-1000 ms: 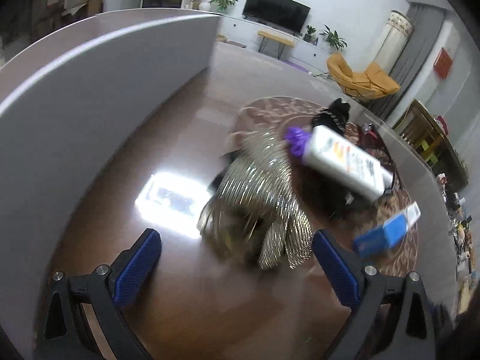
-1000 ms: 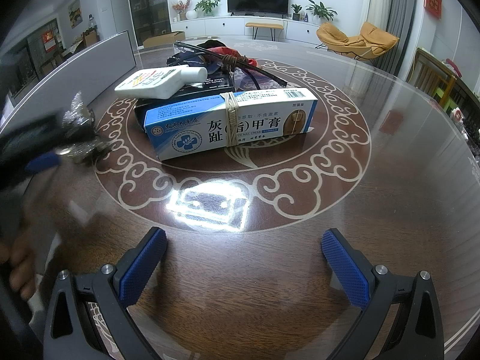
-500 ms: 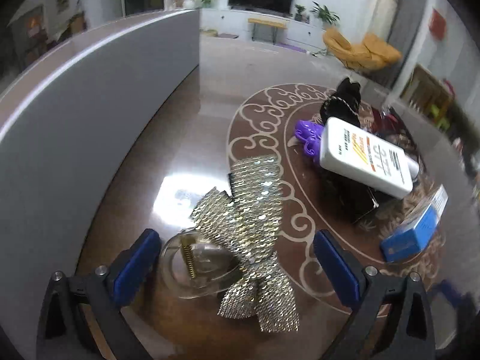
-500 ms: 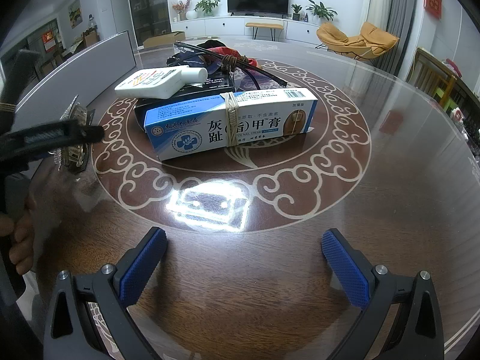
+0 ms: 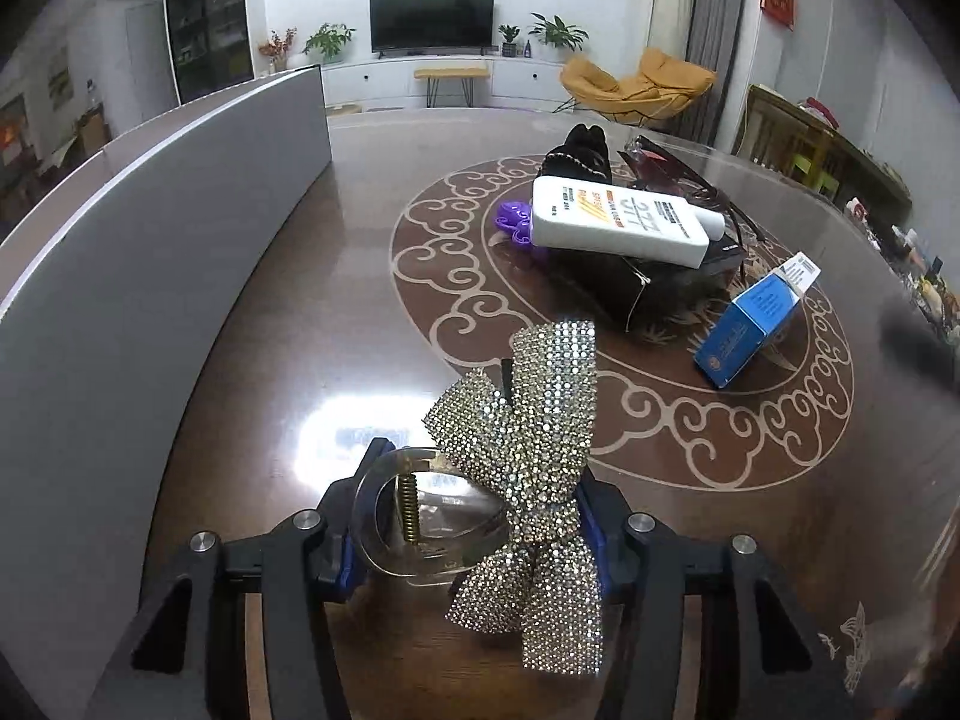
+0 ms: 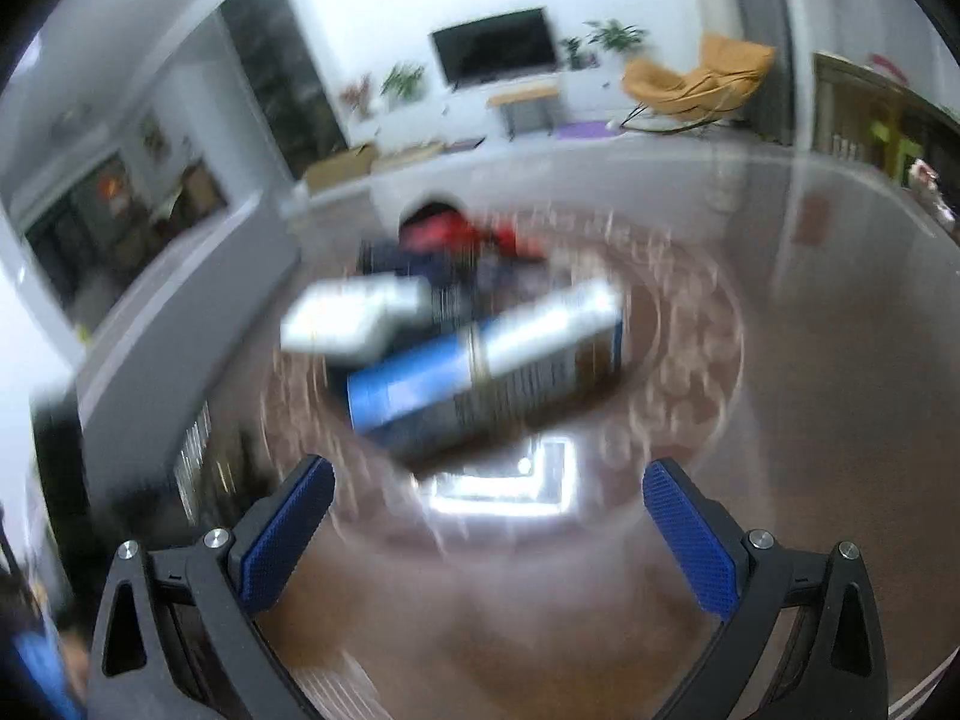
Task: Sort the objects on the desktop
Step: 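Grasp the silver rhinestone bow hair clip with the left gripper, then grasp the blue ointment box with the right gripper while the left gripper holds the bow clip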
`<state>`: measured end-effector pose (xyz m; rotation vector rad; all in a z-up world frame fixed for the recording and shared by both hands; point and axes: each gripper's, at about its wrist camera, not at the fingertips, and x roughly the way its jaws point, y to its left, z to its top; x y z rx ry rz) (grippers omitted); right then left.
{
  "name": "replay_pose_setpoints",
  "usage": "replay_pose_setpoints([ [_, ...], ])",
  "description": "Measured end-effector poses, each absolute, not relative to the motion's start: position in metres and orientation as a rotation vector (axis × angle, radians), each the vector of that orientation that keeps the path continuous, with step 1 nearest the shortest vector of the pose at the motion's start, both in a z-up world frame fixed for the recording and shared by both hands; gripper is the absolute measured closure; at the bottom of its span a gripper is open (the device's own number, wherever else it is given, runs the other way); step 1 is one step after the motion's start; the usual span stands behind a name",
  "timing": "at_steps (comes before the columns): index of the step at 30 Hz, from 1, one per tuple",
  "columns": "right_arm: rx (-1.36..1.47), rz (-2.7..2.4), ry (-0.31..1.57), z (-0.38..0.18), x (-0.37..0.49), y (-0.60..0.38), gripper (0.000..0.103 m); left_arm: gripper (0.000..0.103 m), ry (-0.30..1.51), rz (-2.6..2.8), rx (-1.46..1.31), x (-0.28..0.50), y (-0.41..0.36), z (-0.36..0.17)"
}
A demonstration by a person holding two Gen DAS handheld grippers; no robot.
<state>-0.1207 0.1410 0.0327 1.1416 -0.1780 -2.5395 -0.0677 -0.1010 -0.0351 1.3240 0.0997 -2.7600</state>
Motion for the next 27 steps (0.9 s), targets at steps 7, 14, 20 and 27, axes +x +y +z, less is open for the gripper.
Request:
replay_pose_setpoints([
  [7,1.304,-2.531,-0.302,0.031,-0.188,0.104,0.0,0.05,0.087,-2.755,1.323,-0.054,-0.096,-0.036],
  [14,1.432,-2.476,-0.272,-0.013,-0.188,0.113,0.031,0.05,0.088,-2.754,1.323,-0.055,-0.096,-0.036],
  [20,1.398,-2.447,-0.332,-0.02,-0.178,0.143,0.052,0.05,0.092,-2.755,1.324,-0.055,-0.097,-0.036],
  [27,1.394,-2.329,-0.711,-0.028,-0.166,0.208,0.053,0.05,0.134,-2.769,1.32,-0.05,-0.1,-0.034],
])
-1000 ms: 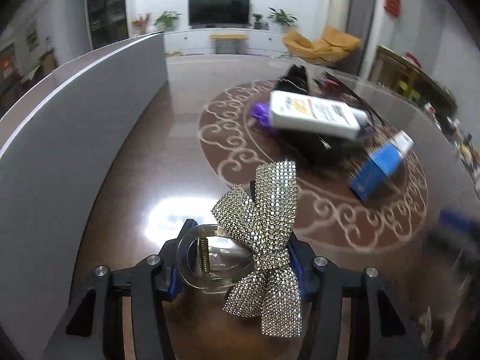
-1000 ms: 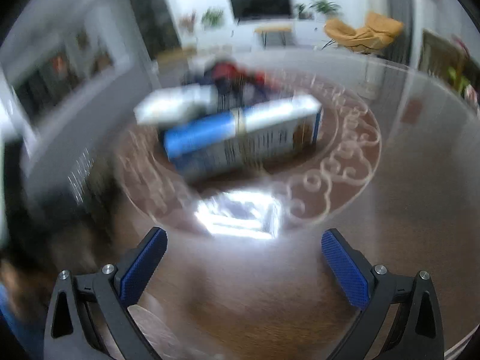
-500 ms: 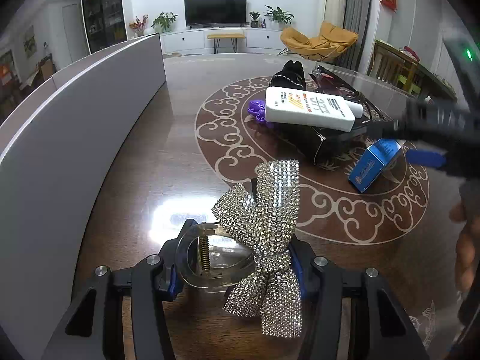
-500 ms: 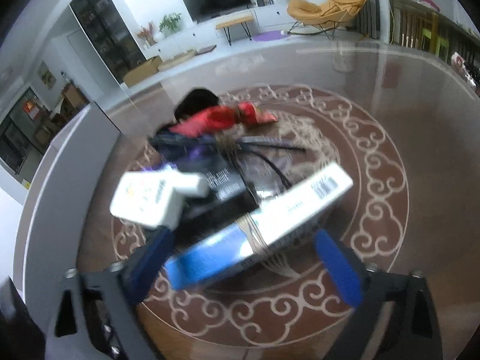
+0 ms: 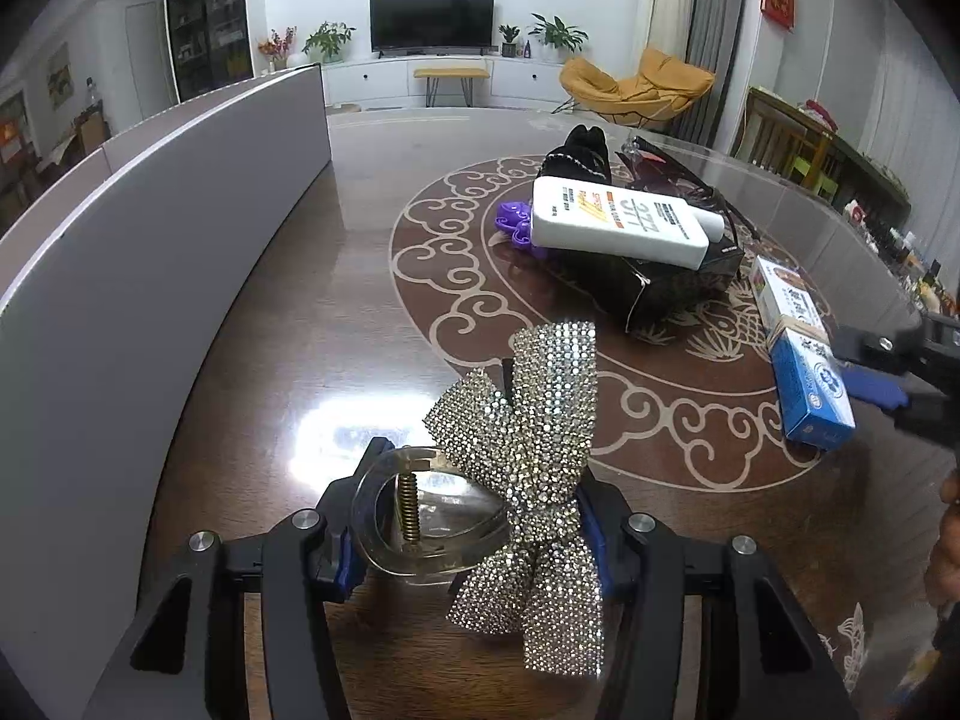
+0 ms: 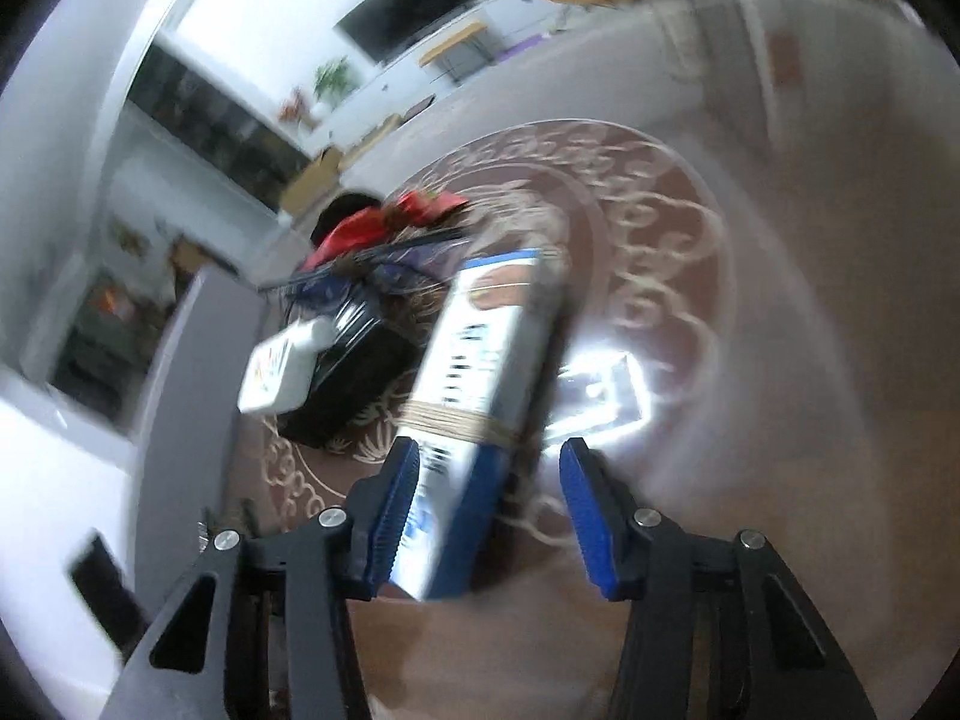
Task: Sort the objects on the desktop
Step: 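Grasp the blue ointment box with the right gripper while the left gripper holds the bow clip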
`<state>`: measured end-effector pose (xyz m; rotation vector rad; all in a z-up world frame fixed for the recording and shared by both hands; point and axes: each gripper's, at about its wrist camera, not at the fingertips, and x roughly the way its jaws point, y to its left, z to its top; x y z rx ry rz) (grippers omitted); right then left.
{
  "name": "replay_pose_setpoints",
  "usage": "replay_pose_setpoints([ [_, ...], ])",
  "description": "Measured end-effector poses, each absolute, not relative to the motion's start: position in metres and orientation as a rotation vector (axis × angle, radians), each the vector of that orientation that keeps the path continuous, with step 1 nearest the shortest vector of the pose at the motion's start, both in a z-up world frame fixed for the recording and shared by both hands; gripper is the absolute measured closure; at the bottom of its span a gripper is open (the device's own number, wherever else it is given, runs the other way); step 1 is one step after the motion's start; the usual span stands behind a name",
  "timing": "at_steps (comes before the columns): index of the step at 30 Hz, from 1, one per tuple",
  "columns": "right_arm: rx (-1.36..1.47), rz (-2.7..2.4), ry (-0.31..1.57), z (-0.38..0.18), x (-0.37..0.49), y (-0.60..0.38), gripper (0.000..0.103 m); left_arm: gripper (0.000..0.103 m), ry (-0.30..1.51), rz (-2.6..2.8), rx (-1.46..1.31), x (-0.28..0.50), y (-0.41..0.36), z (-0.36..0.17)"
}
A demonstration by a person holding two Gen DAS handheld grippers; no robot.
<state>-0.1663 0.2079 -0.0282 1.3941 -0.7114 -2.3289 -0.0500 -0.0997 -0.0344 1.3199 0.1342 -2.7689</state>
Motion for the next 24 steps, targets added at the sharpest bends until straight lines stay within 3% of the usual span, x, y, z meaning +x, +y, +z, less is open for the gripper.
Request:
replay_pose_setpoints([
  [3,1.429,-2.343,-0.776,-0.025,-0.162,0.235,0.053,0.05,0.154,-2.775,1.318,-0.051,-0.101,-0.035],
  [5,1.442,-2.391,-0.711,-0.019,-0.16,0.245,0.051,0.05,0.149,-2.773,1.319,-0.051,-0.101,-0.035],
  [7,1.452,-2.454,-0.574,-0.009,-0.163,0.244,0.041,0.05,0.143,-2.771,1.32,-0.052,-0.101,-0.035],
  [8,1.457,-2.473,-0.492,-0.004,-0.166,0.239,0.026,0.05,0.139,-2.77,1.32,-0.052,-0.101,-0.035],
  [10,1.456,-2.478,-0.378,0.003,-0.174,0.226,0.012,0.05,0.128,-2.766,1.321,-0.052,-0.101,-0.036],
  [13,1.48,-2.4,-0.278,0.007,-0.193,0.185,0.011,0.05,0.099,-2.756,1.323,-0.053,-0.098,-0.036],
  [17,1.658,-2.32,0.005,-0.022,-0.212,0.114,0.009,0.05,0.182,-2.788,1.309,-0.048,-0.103,-0.035],
  [19,1.589,-2.371,0.228,-0.024,-0.206,0.09,0.03,0.05,0.245,-2.819,1.303,-0.038,-0.107,-0.034],
  [21,1.507,-2.366,0.326,-0.023,-0.194,0.082,0.054,0.05,0.292,-2.85,1.285,-0.023,-0.109,-0.032],
  [24,1.483,-2.353,0.33,-0.019,-0.175,0.094,0.058,0.05,0.343,-2.889,1.25,0.002,-0.106,-0.023],
])
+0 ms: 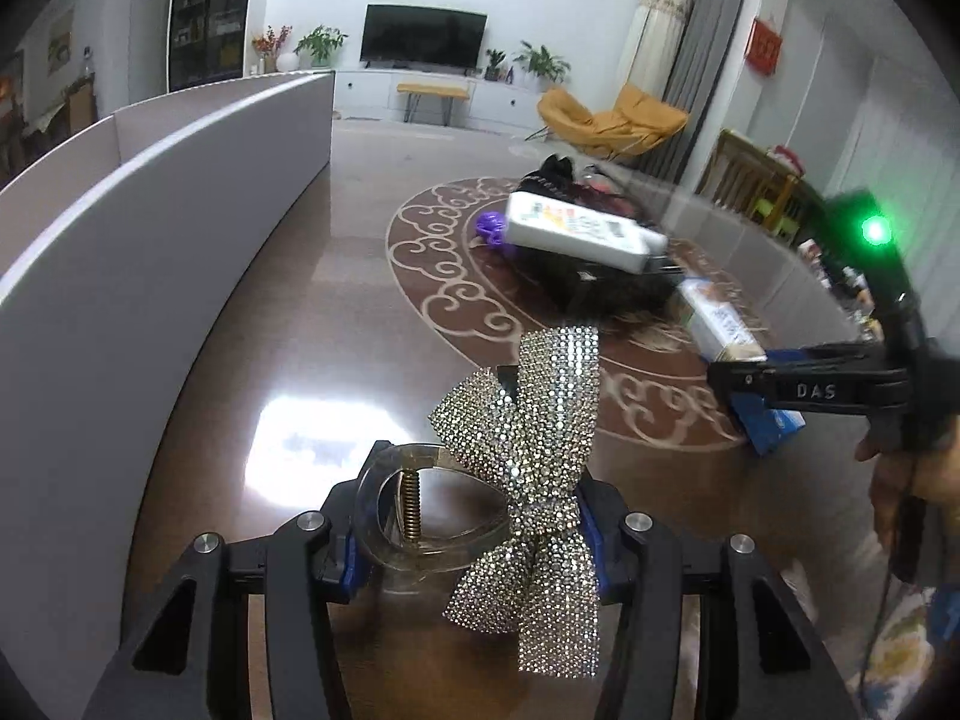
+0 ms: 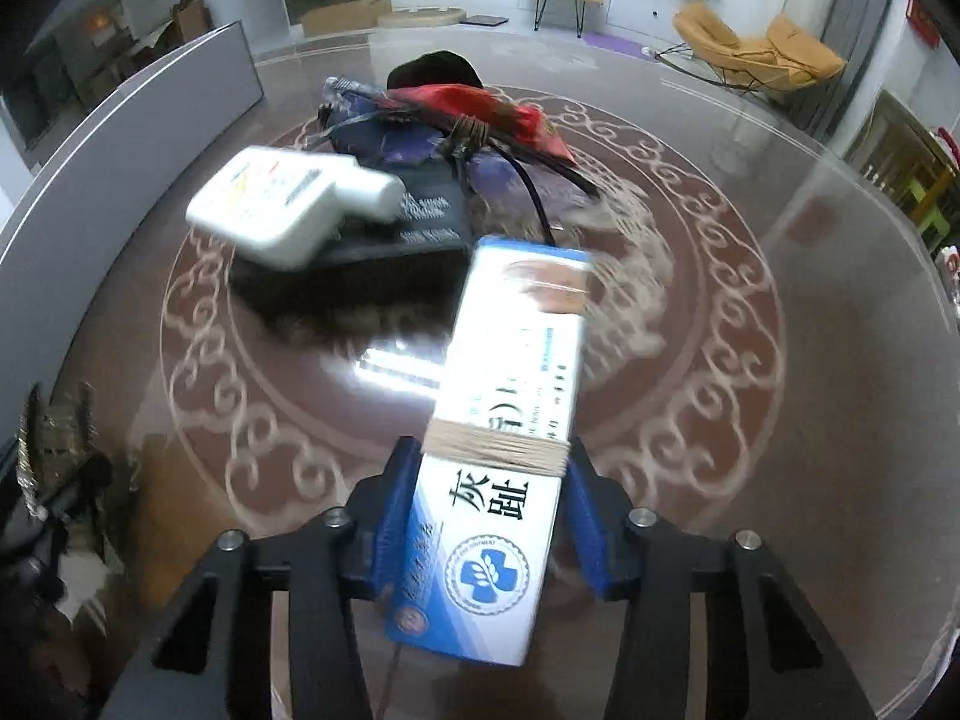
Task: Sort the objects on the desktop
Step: 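Grasp the blue ointment box with the right gripper while the left gripper holds the bow clip, then carry the bow clip and blue box over the bin and open both grippers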
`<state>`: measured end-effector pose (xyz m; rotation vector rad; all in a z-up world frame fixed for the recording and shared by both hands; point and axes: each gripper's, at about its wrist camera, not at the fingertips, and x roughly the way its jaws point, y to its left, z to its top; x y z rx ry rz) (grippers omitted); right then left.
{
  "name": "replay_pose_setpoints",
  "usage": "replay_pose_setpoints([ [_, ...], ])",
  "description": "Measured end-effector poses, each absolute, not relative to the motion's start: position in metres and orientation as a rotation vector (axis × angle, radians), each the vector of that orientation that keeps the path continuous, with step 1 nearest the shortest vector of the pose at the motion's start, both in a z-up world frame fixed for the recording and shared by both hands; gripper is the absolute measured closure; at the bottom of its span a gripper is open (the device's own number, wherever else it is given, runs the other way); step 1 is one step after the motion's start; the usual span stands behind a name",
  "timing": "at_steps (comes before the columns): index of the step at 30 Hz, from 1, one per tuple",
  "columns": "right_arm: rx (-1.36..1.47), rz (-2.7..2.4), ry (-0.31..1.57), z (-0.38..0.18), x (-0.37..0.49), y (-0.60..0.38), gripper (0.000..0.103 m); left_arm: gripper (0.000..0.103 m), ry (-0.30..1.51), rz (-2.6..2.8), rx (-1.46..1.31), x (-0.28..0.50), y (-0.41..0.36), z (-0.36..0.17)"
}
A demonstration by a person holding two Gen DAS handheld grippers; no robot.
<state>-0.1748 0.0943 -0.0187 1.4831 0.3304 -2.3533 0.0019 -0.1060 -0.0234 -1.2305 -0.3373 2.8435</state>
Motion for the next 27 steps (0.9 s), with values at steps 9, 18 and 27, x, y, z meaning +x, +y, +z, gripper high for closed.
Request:
replay_pose_setpoints([
  [9,1.419,-2.231,-0.074,0.037,-0.14,0.136,0.058,0.05,-0.531,2.824,-1.137,0.041,-0.112,0.039],
  [18,1.175,-2.014,-0.131,0.123,-0.122,-0.008,0.058,0.05,-0.644,3.021,-1.155,0.062,-0.246,0.102],
  [27,1.05,-1.891,0.038,0.115,-0.11,-0.223,0.058,0.05,-0.795,3.067,-1.518,0.051,-0.345,0.047],
])
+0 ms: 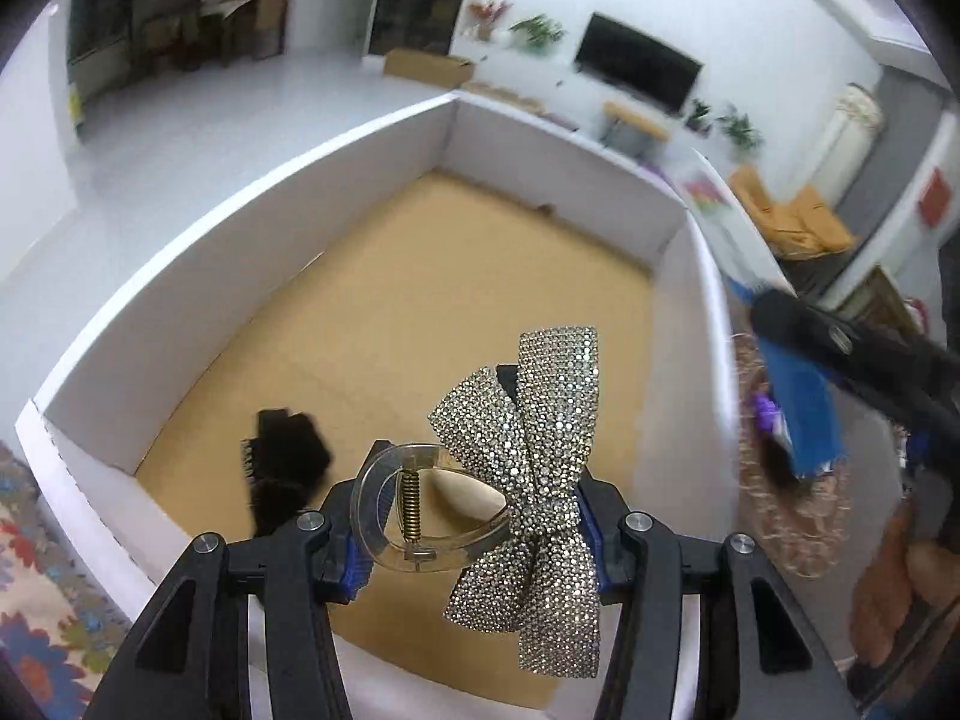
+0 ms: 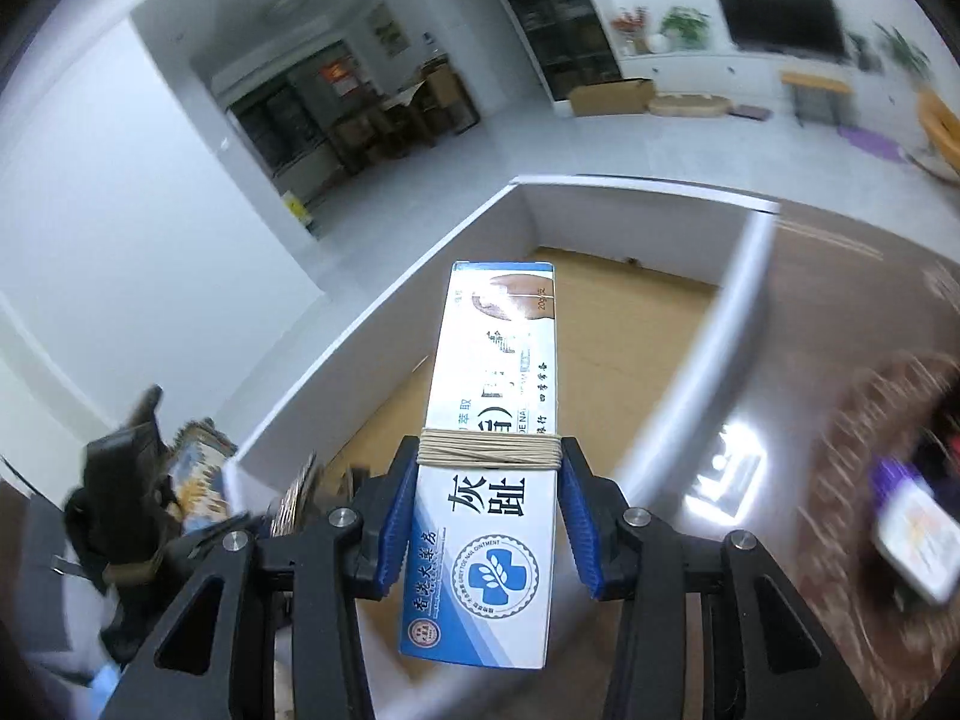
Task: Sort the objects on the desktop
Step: 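Carry the bow clip and blue box over the bin and open both grippers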
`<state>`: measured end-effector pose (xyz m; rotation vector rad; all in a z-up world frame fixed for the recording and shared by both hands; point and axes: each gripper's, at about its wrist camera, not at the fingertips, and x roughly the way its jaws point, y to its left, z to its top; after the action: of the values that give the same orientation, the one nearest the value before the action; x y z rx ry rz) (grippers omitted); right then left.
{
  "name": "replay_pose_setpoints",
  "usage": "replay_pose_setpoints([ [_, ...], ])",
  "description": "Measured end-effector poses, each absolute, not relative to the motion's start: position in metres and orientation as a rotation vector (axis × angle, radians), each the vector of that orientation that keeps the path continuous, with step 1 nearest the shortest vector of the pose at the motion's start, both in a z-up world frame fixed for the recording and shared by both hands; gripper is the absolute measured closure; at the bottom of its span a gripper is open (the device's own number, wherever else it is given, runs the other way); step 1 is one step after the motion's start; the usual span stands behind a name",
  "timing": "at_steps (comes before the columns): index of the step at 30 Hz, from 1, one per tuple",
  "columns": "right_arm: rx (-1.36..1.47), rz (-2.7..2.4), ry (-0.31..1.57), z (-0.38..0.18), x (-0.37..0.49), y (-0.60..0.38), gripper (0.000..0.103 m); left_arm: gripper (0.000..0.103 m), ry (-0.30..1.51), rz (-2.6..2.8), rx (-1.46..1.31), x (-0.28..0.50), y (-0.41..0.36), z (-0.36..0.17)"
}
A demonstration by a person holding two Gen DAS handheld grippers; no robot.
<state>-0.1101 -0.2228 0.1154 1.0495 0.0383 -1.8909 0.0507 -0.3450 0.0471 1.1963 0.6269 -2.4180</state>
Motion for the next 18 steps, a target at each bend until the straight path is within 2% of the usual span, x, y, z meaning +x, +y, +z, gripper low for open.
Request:
replay_pose_setpoints([
  [4,1.09,-1.914,0.174,0.076,-0.113,-0.269,0.056,0.049,0.634,-2.363,1.25,0.048,-0.349,0.026],
  [6,1.137,-1.919,0.225,0.061,-0.116,-0.277,0.043,0.048,0.647,-2.345,1.264,0.047,-0.349,0.02],
  [7,1.145,-1.921,0.235,0.055,-0.117,-0.277,0.043,0.045,0.647,-2.341,1.257,0.048,-0.35,0.021],
  [9,1.089,-1.932,0.217,0.06,-0.111,-0.268,0.026,0.037,0.644,-2.339,1.222,0.051,-0.347,0.026],
  [10,1.064,-1.943,0.202,0.064,-0.108,-0.26,0.022,0.034,0.635,-2.338,1.196,0.054,-0.344,0.029],
  [13,0.964,-1.985,0.156,0.084,-0.099,-0.216,0.018,0.034,0.619,-2.382,1.113,0.058,-0.32,0.05],
  [16,0.884,-2.058,0.157,0.093,-0.091,-0.162,0.007,0.033,0.613,-2.532,1.04,0.061,-0.273,0.075],
  [18,0.828,-2.152,0.189,0.091,-0.085,-0.106,0.002,0.028,0.592,-2.661,1.015,0.066,-0.229,0.089],
])
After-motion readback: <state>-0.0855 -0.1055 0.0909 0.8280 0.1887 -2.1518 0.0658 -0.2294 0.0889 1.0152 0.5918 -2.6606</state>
